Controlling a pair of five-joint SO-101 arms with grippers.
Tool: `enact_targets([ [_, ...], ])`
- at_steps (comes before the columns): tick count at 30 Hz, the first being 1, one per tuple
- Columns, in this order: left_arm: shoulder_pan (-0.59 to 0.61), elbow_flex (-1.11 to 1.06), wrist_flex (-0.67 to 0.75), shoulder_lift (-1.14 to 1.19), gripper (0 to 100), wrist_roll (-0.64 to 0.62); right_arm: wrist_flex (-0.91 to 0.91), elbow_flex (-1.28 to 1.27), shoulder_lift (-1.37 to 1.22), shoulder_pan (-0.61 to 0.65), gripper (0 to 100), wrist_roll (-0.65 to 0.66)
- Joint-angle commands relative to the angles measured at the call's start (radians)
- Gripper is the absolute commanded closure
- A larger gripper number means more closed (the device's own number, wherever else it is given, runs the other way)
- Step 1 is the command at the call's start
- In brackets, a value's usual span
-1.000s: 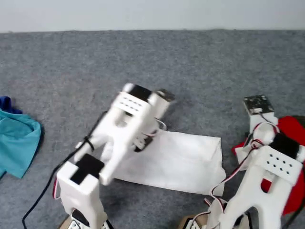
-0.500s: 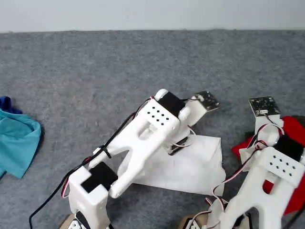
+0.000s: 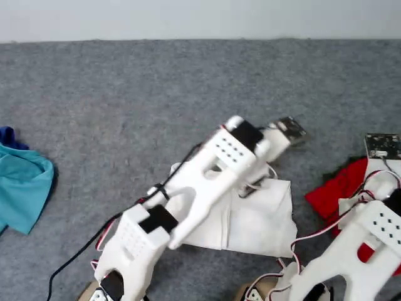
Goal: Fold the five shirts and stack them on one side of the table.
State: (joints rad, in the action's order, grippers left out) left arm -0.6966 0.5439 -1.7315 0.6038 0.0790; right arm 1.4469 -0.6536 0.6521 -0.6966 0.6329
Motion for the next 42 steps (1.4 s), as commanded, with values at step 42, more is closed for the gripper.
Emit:
enact_targets([
  [42, 0.775, -0.286, 0.247, 0.083, 88, -0.008, -0.351, -0.029, -0.314, 1.130, 80.9, -0.216],
])
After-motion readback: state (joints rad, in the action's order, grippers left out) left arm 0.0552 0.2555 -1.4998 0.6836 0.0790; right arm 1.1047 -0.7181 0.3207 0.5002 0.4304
